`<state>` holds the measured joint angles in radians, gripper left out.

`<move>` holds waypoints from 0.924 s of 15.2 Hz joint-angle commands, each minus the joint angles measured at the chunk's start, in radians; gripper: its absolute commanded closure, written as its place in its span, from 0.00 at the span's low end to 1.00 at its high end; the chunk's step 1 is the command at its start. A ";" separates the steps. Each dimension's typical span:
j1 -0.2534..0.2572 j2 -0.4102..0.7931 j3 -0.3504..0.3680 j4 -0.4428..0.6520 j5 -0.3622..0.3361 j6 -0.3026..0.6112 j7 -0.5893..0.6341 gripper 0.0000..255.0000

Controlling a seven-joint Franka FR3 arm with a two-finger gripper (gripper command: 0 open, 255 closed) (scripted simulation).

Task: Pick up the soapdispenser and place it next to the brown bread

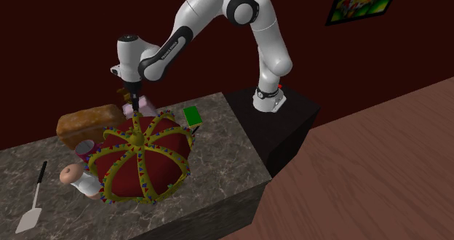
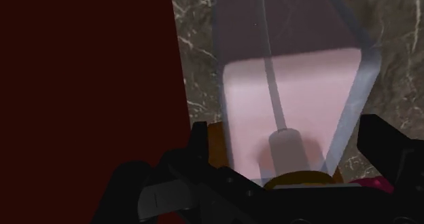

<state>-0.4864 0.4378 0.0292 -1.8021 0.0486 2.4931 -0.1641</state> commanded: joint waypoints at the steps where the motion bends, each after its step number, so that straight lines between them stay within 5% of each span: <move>1: 0.000 0.000 0.000 -0.002 0.000 0.000 0.000 0.00; 6: -0.002 -0.090 0.000 -0.010 0.000 -0.083 0.002 0.00; 14: -0.002 -0.090 0.000 -0.010 0.000 -0.083 0.002 0.00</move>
